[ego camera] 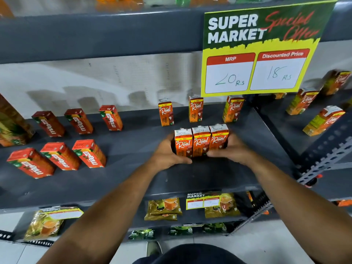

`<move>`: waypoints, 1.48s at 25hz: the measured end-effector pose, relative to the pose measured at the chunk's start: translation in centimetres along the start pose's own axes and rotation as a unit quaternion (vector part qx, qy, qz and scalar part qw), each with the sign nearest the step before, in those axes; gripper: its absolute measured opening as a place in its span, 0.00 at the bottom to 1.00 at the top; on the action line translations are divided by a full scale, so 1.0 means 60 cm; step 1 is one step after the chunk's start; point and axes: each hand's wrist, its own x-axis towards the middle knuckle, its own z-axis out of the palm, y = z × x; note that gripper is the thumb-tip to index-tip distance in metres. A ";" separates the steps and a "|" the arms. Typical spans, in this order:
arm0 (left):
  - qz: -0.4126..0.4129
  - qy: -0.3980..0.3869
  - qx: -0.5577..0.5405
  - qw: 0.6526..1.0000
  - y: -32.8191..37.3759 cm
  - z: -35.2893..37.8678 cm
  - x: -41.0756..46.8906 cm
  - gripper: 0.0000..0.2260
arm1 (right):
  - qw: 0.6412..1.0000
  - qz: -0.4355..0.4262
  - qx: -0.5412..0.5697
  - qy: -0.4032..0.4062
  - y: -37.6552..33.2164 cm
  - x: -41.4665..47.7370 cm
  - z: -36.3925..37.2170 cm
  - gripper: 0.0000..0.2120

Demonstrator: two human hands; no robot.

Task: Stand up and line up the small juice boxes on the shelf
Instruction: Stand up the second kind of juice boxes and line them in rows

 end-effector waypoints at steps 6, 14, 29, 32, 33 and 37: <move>-0.026 0.005 0.050 0.998 0.004 0.011 0.007 0.35 | 0.983 0.053 -0.177 0.012 0.014 0.031 -0.013 0.41; -0.032 0.066 0.043 0.996 -0.004 0.024 0.021 0.31 | 0.987 0.068 -0.136 0.050 0.026 0.041 -0.003 0.51; -0.015 0.084 0.112 0.990 0.011 0.135 -0.105 0.33 | 0.990 0.039 -0.138 -0.001 0.043 -0.136 -0.029 0.25; -0.033 0.105 0.113 0.987 0.018 0.139 -0.109 0.27 | 0.990 0.038 -0.134 0.013 0.049 -0.128 -0.030 0.25; -0.039 0.111 0.107 0.987 0.021 0.139 -0.111 0.25 | 0.990 0.038 -0.133 0.017 0.049 -0.126 -0.029 0.25; -0.040 0.107 0.103 0.988 0.039 0.136 -0.116 0.24 | 0.990 0.034 -0.133 0.015 0.053 -0.117 -0.029 0.33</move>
